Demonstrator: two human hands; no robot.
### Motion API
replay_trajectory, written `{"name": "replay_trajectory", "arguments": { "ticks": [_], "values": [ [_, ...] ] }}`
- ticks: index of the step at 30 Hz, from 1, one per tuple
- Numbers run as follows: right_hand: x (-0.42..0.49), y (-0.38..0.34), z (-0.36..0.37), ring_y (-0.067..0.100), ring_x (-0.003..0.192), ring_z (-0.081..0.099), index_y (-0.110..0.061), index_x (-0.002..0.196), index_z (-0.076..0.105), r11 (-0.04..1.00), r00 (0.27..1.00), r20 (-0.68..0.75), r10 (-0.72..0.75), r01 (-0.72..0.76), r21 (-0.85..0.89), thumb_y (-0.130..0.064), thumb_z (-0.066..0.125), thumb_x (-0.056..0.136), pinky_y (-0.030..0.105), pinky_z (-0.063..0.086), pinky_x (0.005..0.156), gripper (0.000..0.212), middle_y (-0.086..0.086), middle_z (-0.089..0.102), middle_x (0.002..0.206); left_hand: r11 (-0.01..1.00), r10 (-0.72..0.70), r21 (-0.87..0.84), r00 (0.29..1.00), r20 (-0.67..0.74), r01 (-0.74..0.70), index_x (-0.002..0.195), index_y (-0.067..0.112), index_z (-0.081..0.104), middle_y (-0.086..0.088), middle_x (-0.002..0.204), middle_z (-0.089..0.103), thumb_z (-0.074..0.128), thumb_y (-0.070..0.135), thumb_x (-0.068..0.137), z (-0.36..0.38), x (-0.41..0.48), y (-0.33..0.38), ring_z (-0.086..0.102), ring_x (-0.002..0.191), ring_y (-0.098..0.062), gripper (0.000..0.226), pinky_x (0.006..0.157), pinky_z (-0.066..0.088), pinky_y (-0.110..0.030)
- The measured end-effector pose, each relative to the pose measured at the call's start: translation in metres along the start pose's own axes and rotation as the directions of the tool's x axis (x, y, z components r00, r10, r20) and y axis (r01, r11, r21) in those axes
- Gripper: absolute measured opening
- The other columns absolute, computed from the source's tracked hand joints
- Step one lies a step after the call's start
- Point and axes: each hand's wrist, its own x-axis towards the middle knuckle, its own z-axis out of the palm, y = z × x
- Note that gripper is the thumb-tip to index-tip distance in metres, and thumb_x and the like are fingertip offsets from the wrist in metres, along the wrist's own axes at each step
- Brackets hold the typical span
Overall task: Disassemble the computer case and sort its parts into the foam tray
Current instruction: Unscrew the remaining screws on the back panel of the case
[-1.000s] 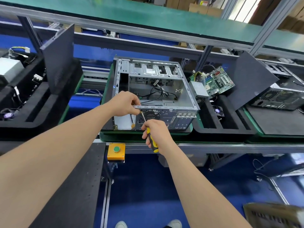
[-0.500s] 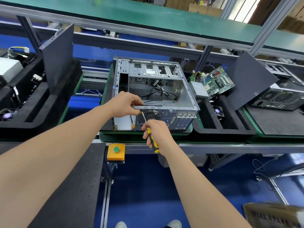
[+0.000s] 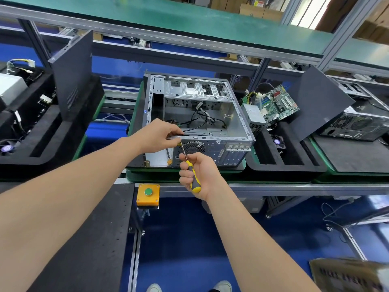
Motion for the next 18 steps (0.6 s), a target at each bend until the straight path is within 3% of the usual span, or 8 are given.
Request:
{"name": "replay_trajectory", "arguments": {
  "ticks": [4,7,9,11,14,16,17,18],
  "values": [
    [0.000,0.001,-0.002,0.008,0.042,0.038,-0.006,0.098,0.069,0.974,0.994,0.103,0.034,-0.056,0.219,-0.016,0.046,0.105,0.020,0.034,0.036,0.026,-0.002,0.049,0.068,0.998,0.011,0.062,0.999,0.035,-0.013,0.129,0.013,0.065,-0.002,0.106,0.072,0.062,0.023,0.097,0.003,0.002,0.001,0.064,0.089,-0.016,0.033,0.081,0.053,-0.034],
    [0.000,0.004,-0.006,0.008,0.038,0.048,-0.002,0.100,0.064,0.909,0.968,0.252,0.013,-0.116,0.400,-0.017,0.048,0.107,0.017,0.040,0.034,0.023,0.001,0.055,0.071,0.996,0.014,0.084,0.998,0.059,-0.018,0.131,0.013,0.062,-0.001,0.112,0.069,0.060,0.023,0.099,0.006,0.004,-0.001,0.059,0.093,-0.013,0.034,0.082,0.048,-0.028],
    [0.000,0.008,-0.006,0.009,0.033,0.046,-0.001,0.098,0.061,0.860,0.938,0.345,-0.016,-0.163,0.483,-0.021,0.043,0.111,0.016,0.037,0.031,0.030,0.006,0.058,0.070,0.995,0.019,0.092,0.997,0.072,-0.026,0.133,0.013,0.060,0.000,0.117,0.067,0.058,0.025,0.100,0.006,0.004,-0.002,0.058,0.099,-0.013,0.035,0.086,0.046,-0.027],
    [0.004,0.012,0.000,0.009,0.028,0.040,-0.001,0.095,0.060,0.873,0.949,0.311,-0.055,-0.105,0.476,-0.021,0.038,0.113,0.018,0.031,0.027,0.035,0.004,0.056,0.064,0.994,0.024,0.100,0.996,0.081,-0.032,0.133,0.013,0.059,-0.001,0.118,0.066,0.057,0.025,0.101,0.006,0.004,-0.003,0.059,0.102,-0.015,0.035,0.089,0.047,-0.030],
    [0.007,0.016,0.014,0.010,0.027,0.033,-0.007,0.091,0.059,0.962,0.986,0.109,-0.127,0.096,0.256,-0.019,0.041,0.112,0.021,0.027,0.027,0.030,-0.002,0.050,0.057,0.993,0.029,0.110,0.996,0.088,-0.038,0.132,0.013,0.059,-0.002,0.117,0.066,0.056,0.024,0.101,0.006,0.004,-0.003,0.058,0.101,-0.016,0.034,0.089,0.048,-0.031],
    [0.006,0.015,0.019,0.015,0.030,0.036,-0.008,0.095,0.057,0.972,0.974,-0.039,-0.224,0.221,-0.085,-0.018,0.043,0.110,0.022,0.027,0.031,0.023,0.001,0.050,0.059,0.993,0.033,0.113,0.996,0.089,-0.043,0.131,0.013,0.060,-0.001,0.115,0.066,0.057,0.024,0.100,0.006,0.005,-0.002,0.058,0.098,-0.015,0.033,0.086,0.047,-0.031],
    [0.006,0.015,0.021,0.019,0.033,0.041,-0.007,0.099,0.055,0.891,0.940,-0.107,-0.325,0.266,-0.367,-0.018,0.042,0.109,0.023,0.030,0.034,0.020,0.004,0.053,0.063,0.992,0.032,0.115,0.995,0.091,-0.042,0.130,0.014,0.060,0.000,0.114,0.066,0.057,0.024,0.100,0.006,0.005,-0.002,0.057,0.097,-0.014,0.032,0.085,0.046,-0.030],
    [0.004,0.015,0.023,0.023,0.040,0.048,-0.009,0.102,0.053,0.691,0.881,-0.136,-0.453,0.250,-0.678,-0.019,0.041,0.108,0.025,0.034,0.036,0.018,0.007,0.056,0.071,0.993,0.030,0.114,0.995,0.093,-0.041,0.130,0.014,0.061,0.001,0.113,0.066,0.057,0.024,0.100,0.006,0.005,-0.002,0.058,0.096,-0.014,0.032,0.084,0.046,-0.029]
  ]
}}
